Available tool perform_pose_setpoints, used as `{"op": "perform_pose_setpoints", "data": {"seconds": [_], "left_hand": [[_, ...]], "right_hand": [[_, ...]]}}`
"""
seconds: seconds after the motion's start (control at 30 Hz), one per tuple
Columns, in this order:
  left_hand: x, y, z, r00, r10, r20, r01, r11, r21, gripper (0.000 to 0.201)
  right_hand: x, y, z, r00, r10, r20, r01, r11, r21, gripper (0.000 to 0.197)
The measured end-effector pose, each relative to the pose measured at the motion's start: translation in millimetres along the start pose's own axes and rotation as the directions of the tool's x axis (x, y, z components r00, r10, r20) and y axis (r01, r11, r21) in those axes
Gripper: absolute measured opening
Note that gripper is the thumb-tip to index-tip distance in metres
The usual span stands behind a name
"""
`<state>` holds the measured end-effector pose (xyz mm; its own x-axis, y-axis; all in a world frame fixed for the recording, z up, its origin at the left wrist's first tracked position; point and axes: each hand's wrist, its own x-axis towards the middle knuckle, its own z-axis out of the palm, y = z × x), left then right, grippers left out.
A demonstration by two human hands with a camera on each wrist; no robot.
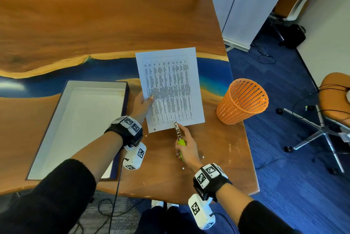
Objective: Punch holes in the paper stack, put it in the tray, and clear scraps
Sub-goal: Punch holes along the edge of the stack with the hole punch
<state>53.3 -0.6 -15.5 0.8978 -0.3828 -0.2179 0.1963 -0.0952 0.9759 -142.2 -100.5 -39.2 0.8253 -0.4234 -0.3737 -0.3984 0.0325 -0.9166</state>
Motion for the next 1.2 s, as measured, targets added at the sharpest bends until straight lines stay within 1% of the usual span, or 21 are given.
{"op": "perform_pose_setpoints", "data": {"seconds": [0.13, 0.37, 0.6, 0.63, 0.77, 0.9, 0.97, 1.07, 1.2], "left_hand": [[0, 0, -3, 1.000, -0.008, -0.014, 0.008, 1.000, 0.013, 0.037], [2, 2, -8, 1.000, -0.018, -0.008, 0.018, 0.999, 0.038, 0.039], [-5, 6, -20, 0.999, 0.014, -0.039, -0.012, 0.998, 0.056, 0.041], [-5, 6, -22, 0.999, 0.012, -0.040, -0.010, 0.998, 0.056, 0.041], [-7, 5, -24, 0.999, -0.001, -0.052, 0.004, 0.999, 0.046, 0.043], [-10, 8, -19, 0.999, 0.015, -0.042, -0.013, 0.999, 0.039, 0.040], [-11, 10, -17, 0.999, 0.014, -0.034, -0.013, 0.999, 0.031, 0.040], [-12, 10, -14, 1.000, 0.013, -0.009, -0.012, 1.000, 0.022, 0.039], [-13, 9, -13, 1.000, -0.004, 0.017, 0.003, 1.000, 0.026, 0.039]], "right_hand": [[1, 2, -1, 1.000, 0.014, 0.019, -0.014, 1.000, 0.018, 0.091], [-1, 0, -2, 0.998, 0.026, 0.051, -0.027, 1.000, 0.009, 0.093], [-2, 1, -21, 0.995, 0.086, -0.050, -0.084, 0.996, 0.032, 0.089], [-1, 3, -24, 0.994, 0.093, -0.065, -0.090, 0.995, 0.043, 0.086], [3, 7, -27, 0.983, 0.162, -0.090, -0.158, 0.986, 0.049, 0.061], [4, 6, -26, 0.983, 0.172, -0.059, -0.171, 0.985, 0.030, 0.049], [4, 6, -25, 0.986, 0.158, -0.054, -0.157, 0.987, 0.024, 0.045], [4, 5, -24, 0.988, 0.139, -0.060, -0.138, 0.990, 0.018, 0.046], [5, 4, -25, 0.986, 0.143, -0.084, -0.142, 0.990, 0.016, 0.042]]}}
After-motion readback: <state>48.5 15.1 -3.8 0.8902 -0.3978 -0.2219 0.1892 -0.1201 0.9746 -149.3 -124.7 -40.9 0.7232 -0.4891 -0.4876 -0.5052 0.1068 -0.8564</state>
